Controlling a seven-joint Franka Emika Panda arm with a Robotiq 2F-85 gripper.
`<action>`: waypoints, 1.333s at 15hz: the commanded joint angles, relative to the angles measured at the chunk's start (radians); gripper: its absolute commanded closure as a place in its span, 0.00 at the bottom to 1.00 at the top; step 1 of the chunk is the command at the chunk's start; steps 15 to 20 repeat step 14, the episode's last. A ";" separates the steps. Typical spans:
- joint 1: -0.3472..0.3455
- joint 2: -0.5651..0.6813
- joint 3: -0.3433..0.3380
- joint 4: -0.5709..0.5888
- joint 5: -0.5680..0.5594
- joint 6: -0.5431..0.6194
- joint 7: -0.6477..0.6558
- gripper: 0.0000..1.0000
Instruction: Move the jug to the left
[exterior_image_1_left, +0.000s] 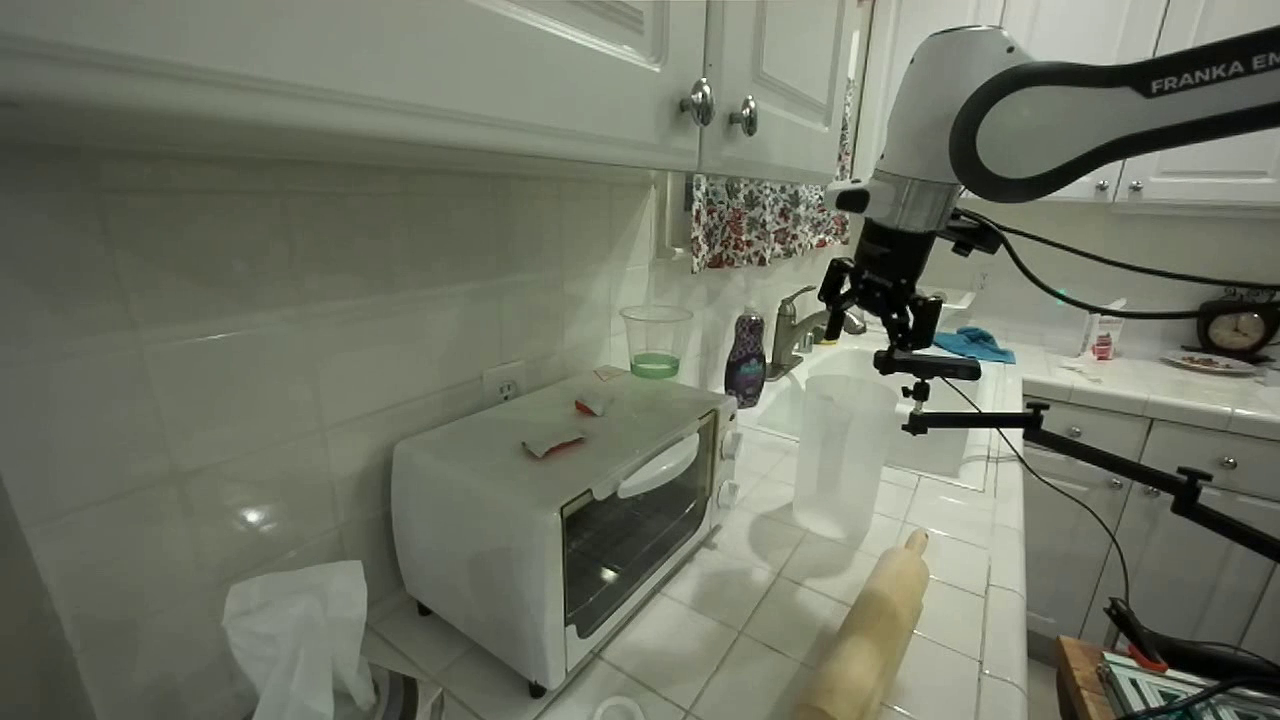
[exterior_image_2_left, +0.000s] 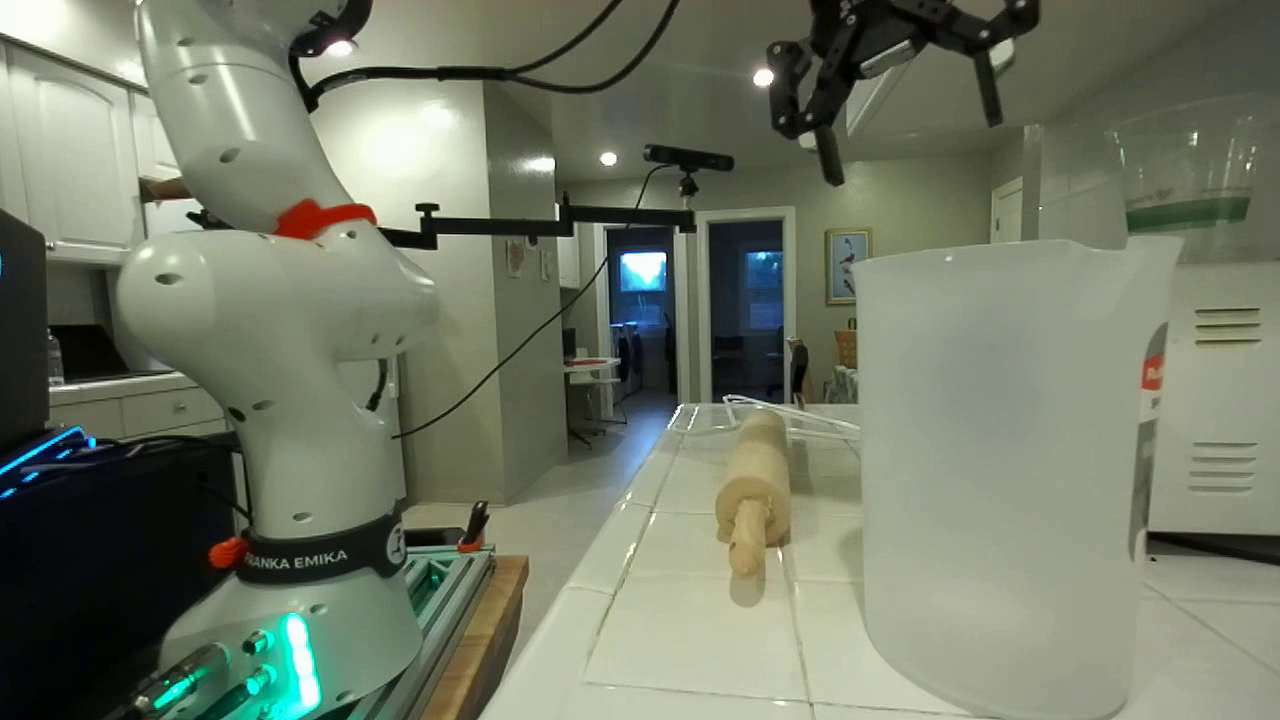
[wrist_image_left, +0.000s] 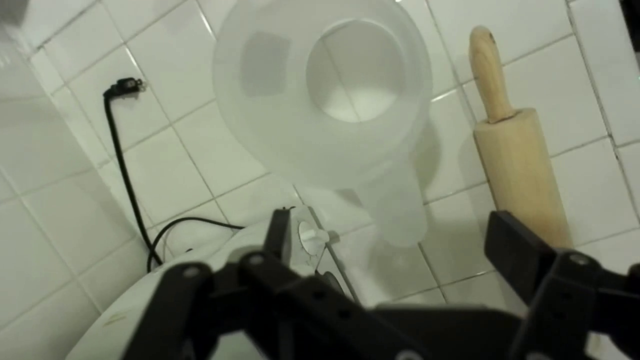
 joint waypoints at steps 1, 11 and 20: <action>-0.015 -0.007 0.079 0.028 -0.005 -0.084 0.251 0.00; 0.255 -0.006 -0.058 0.026 -0.035 -0.117 0.680 0.00; 0.254 -0.006 -0.063 0.026 -0.035 -0.117 0.684 0.00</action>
